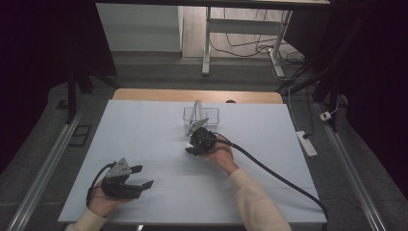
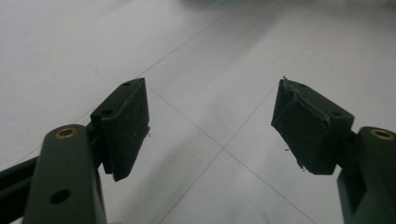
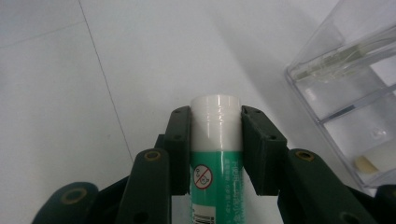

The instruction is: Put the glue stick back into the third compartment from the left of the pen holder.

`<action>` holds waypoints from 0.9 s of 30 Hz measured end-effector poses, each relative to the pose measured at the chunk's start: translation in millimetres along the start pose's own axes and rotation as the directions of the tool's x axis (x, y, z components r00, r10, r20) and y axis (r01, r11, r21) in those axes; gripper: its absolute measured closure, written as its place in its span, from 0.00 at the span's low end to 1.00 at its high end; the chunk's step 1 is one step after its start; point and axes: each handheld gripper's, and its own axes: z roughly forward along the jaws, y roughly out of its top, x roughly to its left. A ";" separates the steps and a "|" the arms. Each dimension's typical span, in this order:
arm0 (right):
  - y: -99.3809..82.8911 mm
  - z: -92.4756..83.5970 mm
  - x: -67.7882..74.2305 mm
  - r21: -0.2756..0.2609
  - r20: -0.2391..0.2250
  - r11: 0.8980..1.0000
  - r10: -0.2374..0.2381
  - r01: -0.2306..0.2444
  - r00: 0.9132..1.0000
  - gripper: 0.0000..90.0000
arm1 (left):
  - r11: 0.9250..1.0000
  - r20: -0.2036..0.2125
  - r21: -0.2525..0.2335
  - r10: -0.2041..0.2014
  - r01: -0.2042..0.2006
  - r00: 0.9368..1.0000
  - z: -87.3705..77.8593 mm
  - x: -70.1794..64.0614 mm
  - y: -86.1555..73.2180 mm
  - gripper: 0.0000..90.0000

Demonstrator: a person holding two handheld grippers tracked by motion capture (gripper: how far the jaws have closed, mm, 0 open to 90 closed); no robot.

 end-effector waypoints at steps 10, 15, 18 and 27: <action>2.9 -13.2 3.2 -0.031 0.009 0.999 0.011 -0.011 1.000 0.72 | 1.000 0.001 -0.001 -0.002 0.002 1.000 -0.2 0.2 -0.1 0.30; 1.7 -18.8 1.6 -0.052 0.010 0.998 0.022 -0.022 1.000 0.72 | 1.000 0.001 0.000 -0.002 0.002 1.000 -0.1 0.3 -0.1 0.30; 0.7 -22.7 0.7 -0.064 0.016 0.998 0.022 -0.021 1.000 0.72 | 1.000 0.001 0.000 -0.002 0.002 1.000 0.1 0.2 -0.1 0.30; -0.7 -36.8 -0.9 -0.106 0.026 0.994 0.036 -0.033 0.999 0.72 | 1.000 0.000 0.000 -0.003 0.003 1.000 0.3 0.0 0.0 0.30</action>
